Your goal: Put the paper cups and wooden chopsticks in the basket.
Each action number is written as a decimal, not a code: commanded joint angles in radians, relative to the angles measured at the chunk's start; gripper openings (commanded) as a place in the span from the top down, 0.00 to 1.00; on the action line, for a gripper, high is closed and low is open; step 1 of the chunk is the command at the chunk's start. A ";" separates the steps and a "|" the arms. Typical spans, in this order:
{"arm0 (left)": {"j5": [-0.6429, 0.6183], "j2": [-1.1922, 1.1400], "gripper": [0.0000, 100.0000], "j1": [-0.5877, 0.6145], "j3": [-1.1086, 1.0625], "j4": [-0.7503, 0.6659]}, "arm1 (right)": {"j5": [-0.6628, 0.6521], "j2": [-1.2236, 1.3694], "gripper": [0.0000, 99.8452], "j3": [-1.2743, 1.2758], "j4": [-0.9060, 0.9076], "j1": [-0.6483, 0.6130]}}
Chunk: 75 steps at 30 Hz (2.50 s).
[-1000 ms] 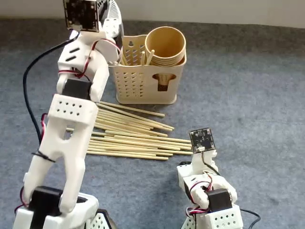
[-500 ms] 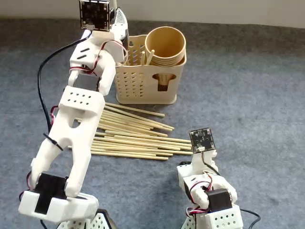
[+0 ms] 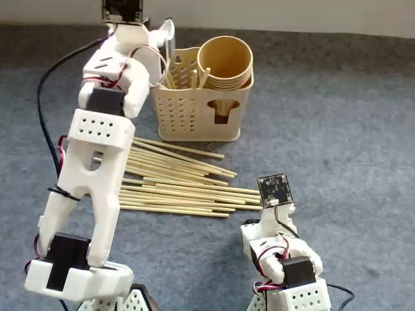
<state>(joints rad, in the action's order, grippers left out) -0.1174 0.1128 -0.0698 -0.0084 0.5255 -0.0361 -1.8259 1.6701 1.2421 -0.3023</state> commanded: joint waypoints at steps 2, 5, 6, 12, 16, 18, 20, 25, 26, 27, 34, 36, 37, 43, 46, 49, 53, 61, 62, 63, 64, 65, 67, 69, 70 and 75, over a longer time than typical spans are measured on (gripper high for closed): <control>-0.006 0.018 0.85 0.012 0.176 0.210 | -0.012 -0.010 0.99 0.113 0.005 -0.002; -0.005 0.018 0.85 0.012 0.246 0.331 | -0.012 -0.010 0.99 0.113 0.005 -0.002; -0.005 0.018 0.85 0.012 0.268 0.371 | -0.012 -0.010 0.99 0.113 0.005 -0.002; -0.005 0.019 0.85 0.012 0.410 0.601 | -0.012 -0.010 0.99 0.113 0.005 -0.002; -0.003 0.019 0.85 0.012 0.507 0.753 | -0.012 -0.010 0.99 0.113 0.005 -0.002; -0.003 0.019 0.85 0.012 0.538 0.816 | -0.012 -0.010 0.99 0.113 0.005 -0.002; -0.003 0.019 0.85 0.012 0.564 0.868 | -0.012 -0.010 0.99 0.113 0.005 -0.002; -0.003 0.019 0.85 0.012 0.605 0.964 | -0.012 -0.010 0.99 0.113 0.005 -0.002; -0.003 0.027 0.85 0.012 0.602 0.973 | -0.012 -0.010 0.99 0.113 0.005 -0.002; -0.003 0.041 0.85 0.012 0.598 0.980 | -0.012 -0.010 0.99 0.113 0.005 -0.002; -0.003 0.231 0.85 0.010 0.443 0.979 | -0.012 -0.010 0.99 0.113 0.005 -0.002; -0.002 0.298 0.85 0.010 0.363 0.965 | -0.012 -0.010 0.99 0.113 0.005 -0.002; -0.002 0.332 0.85 0.010 0.311 0.942 | -0.012 -0.010 0.99 0.113 0.005 -0.002; -0.002 0.532 0.85 0.012 -0.005 0.789 | -0.012 -0.010 0.99 0.113 0.005 -0.002; -0.002 0.647 0.85 0.010 -0.156 0.721 | -0.012 -0.010 0.99 0.113 0.005 -0.002; 0.000 0.751 0.85 0.010 -0.288 0.671 | -0.012 -0.010 0.99 0.113 0.005 -0.002; 0.087 0.868 0.85 0.007 -0.423 0.644 | -0.012 -0.010 0.99 0.113 0.005 -0.002; 0.207 1.026 0.85 0.005 -0.627 0.644 | -0.012 -0.010 0.99 0.113 0.005 -0.002; 0.226 1.038 0.85 0.005 -0.651 0.644 | -0.012 -0.010 0.99 0.113 0.005 -0.002; 0.249 1.046 0.85 0.005 -0.676 0.644 | -0.012 -0.010 0.99 0.113 0.005 -0.002; 0.273 1.052 0.85 0.005 -0.702 0.646 | -0.012 -0.010 0.99 0.113 0.005 -0.002; 0.302 1.055 0.85 0.005 -0.727 0.646 | -0.012 -0.010 0.99 0.113 0.005 -0.002; 0.351 1.056 0.85 0.005 -0.776 0.644 | -0.012 -0.010 0.99 0.113 0.005 -0.002; 0.404 1.056 0.85 0.004 -0.819 0.644 | -0.012 -0.010 0.99 0.113 0.005 -0.002; 0.436 1.056 0.85 0.004 -0.839 0.644 | -0.012 -0.010 0.99 0.113 0.005 -0.002; 0.603 1.055 0.85 -0.035 -0.946 0.652 | -0.012 -0.010 0.99 0.113 0.005 -0.002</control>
<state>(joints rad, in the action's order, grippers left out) 0.3675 1.1577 -0.0698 -0.8999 1.1914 -0.0361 -1.8259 1.6701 1.2421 -0.3023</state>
